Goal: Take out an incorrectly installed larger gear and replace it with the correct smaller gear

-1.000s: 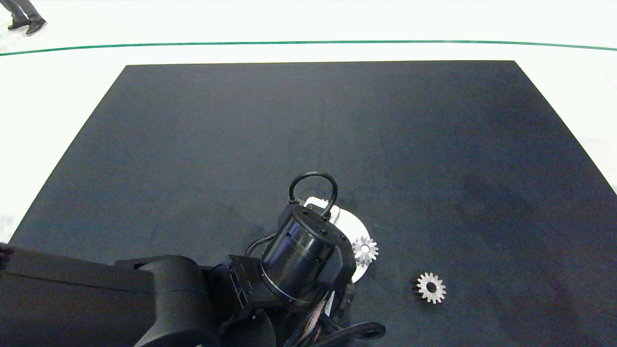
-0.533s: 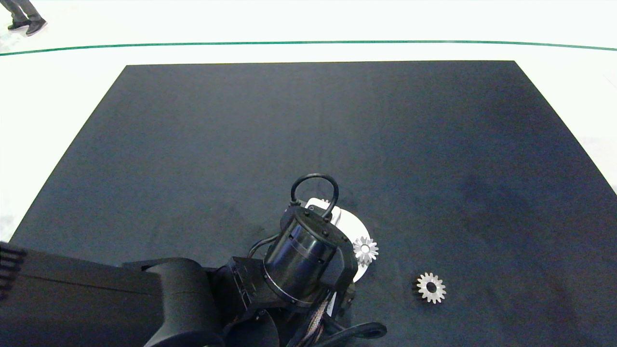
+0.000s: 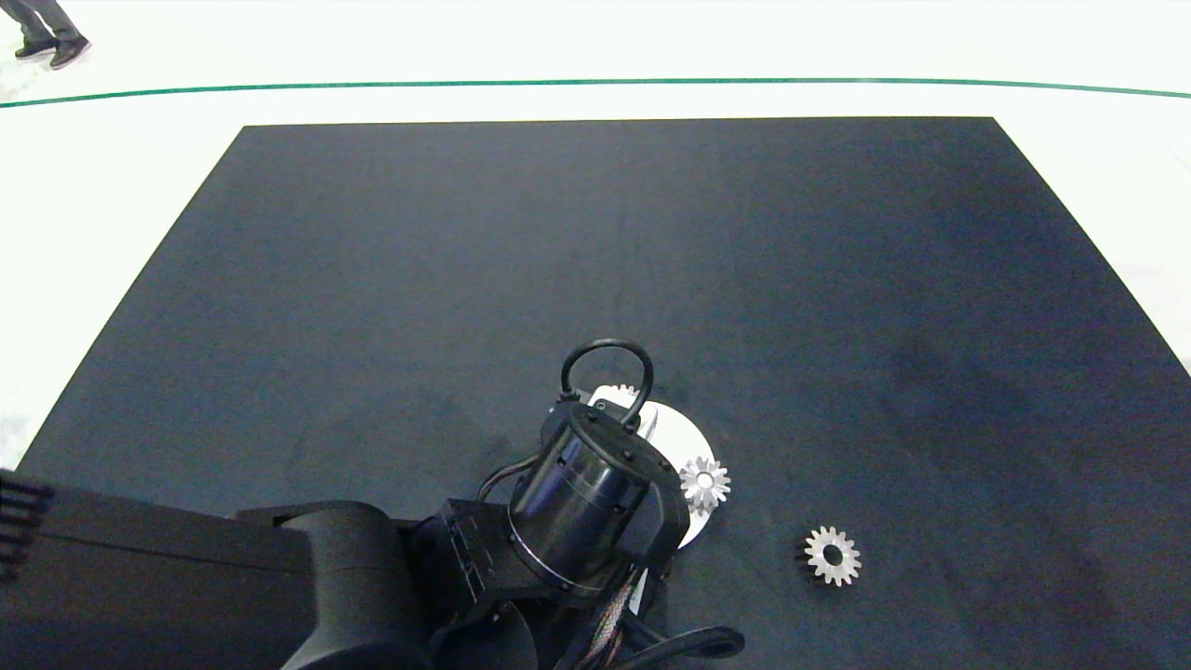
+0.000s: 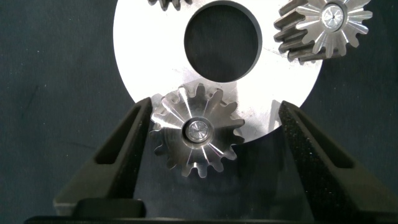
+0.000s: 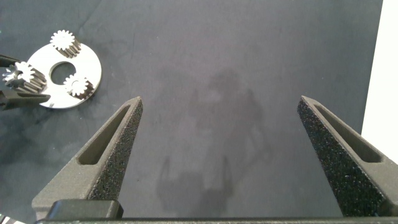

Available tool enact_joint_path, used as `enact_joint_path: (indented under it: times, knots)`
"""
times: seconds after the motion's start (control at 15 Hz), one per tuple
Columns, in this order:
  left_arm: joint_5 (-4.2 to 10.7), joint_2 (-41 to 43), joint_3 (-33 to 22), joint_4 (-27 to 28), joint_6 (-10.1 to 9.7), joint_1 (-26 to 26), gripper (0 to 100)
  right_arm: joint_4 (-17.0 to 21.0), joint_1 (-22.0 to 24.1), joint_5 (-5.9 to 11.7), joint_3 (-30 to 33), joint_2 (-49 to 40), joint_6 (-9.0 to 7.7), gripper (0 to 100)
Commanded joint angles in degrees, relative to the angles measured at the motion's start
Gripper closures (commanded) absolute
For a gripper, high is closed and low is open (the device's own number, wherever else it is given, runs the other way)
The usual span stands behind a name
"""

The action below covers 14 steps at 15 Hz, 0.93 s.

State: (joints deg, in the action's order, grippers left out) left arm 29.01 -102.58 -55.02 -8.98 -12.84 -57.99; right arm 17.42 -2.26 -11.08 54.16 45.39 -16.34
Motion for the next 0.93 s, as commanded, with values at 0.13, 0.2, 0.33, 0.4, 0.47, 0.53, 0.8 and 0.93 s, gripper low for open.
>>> enact_joint_path:
  times: [0.13,0.2,0.33,0.4,0.47,0.53,0.8,0.93]
  knots:
    - [0.17,0.0,0.2,-0.1,-0.08,0.0,28,0.1,0.0,-0.08,-0.1,0.1,-0.19,0]
    - [0.25,0.0,0.2,0.0,0.0,0.0,29,0.1,0.0,-0.08,-0.1,0.1,-0.19,0]
    - [0.17,0.0,0.5,-0.1,0.09,-0.1,34,0.1,-0.1,-0.34,-0.1,0.1,-0.1,0]
    - [0.17,-0.1,0.5,-0.1,0.09,-0.1,35,0.1,-0.1,-0.34,-0.1,0.1,-0.1,0]
    - [0.17,-0.1,0.6,-0.1,0.09,-0.1,37,0.1,-0.1,-0.34,-0.2,0.1,-0.1,0]
    - [0.17,-0.1,0.6,-0.1,0.09,-0.1,40,0.1,-0.1,-0.34,-0.1,0.1,-0.1,0]
    - [0.17,-0.1,0.9,-0.1,0.27,-0.2,45,0.1,-0.1,-0.34,-0.1,0.1,-0.1,0]
    - [0.17,-0.3,1.1,-0.1,0.27,-0.3,45,0.1,-0.1,-0.34,-0.2,0.1,-0.1,0]
